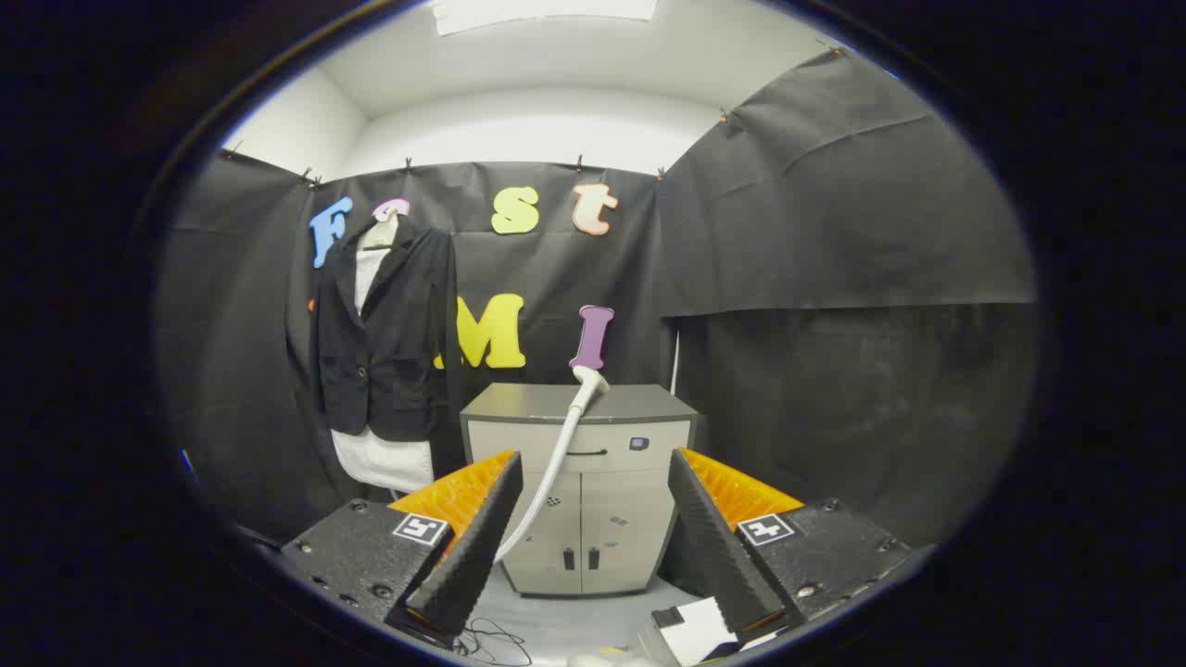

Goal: Iron the clothes twice with a garment steamer, once on the left side and once on the right side.

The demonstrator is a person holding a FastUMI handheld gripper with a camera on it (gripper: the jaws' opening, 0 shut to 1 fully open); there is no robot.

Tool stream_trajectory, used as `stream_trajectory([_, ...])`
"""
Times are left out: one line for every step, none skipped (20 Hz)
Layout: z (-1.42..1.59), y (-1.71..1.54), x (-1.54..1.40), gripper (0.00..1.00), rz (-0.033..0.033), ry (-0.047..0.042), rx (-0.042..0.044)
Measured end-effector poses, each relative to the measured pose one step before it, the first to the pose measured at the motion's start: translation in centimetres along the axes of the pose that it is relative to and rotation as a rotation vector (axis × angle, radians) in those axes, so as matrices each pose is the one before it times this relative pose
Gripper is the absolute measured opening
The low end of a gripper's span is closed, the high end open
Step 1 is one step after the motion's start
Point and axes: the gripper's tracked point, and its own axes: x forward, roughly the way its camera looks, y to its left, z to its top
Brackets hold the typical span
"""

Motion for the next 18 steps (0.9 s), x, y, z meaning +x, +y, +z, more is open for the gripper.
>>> stream_trajectory([0.089, 0.224, -0.261, 0.99, 0.00305, -0.00095, 0.00606])
stream_trajectory([-0.088, 0.249, -0.109, 0.99, 0.00566, 0.00050, 0.00384])
stream_trajectory([0.111, 0.165, -0.182, 0.99, 0.00146, -0.00152, -0.00081])
stream_trajectory([0.141, 0.096, -0.196, 0.99, -0.00132, -0.00391, -0.00344])
stream_trajectory([0.139, 0.036, -0.131, 0.99, -0.00257, -0.00316, 0.00024])
stream_trajectory([-0.040, -0.039, -0.090, 0.99, -0.00118, -0.00297, 0.00556])
stream_trajectory([0.155, 0.082, -0.191, 0.99, 0.00086, -0.00163, 0.00876])
stream_trajectory([-0.026, 0.125, -0.082, 0.99, 0.00072, 0.00231, 0.00753])
stream_trajectory([-0.012, 0.143, 0.015, 0.99, 0.00185, 0.00182, 0.00610])
stream_trajectory([-0.233, -0.121, -0.018, 0.99, -0.00037, 0.00864, 0.00461])
stream_trajectory([0.003, -0.135, -0.029, 0.99, -0.00217, 0.00405, 0.00535])
stream_trajectory([0.096, -0.342, 0.131, 0.99, -0.00518, 0.00168, 0.00637])
stream_trajectory([0.110, -0.059, 0.209, 0.99, -0.00309, 0.00223, 0.00678])
stream_trajectory([-0.079, -0.035, 0.398, 0.99, 0.00071, 0.00395, 0.00639])
stream_trajectory([0.041, -0.054, 0.415, 0.99, -0.00036, 0.00586, 0.00058])
stream_trajectory([0.031, 0.025, 0.491, 0.99, 0.00324, 0.00395, -0.00304])
stream_trajectory([0.242, -0.055, 0.597, 0.98, 0.00173, 0.00299, -0.00107])
stream_trajectory([0.067, -0.122, 0.819, 0.99, -0.00312, 0.00942, 0.00092])
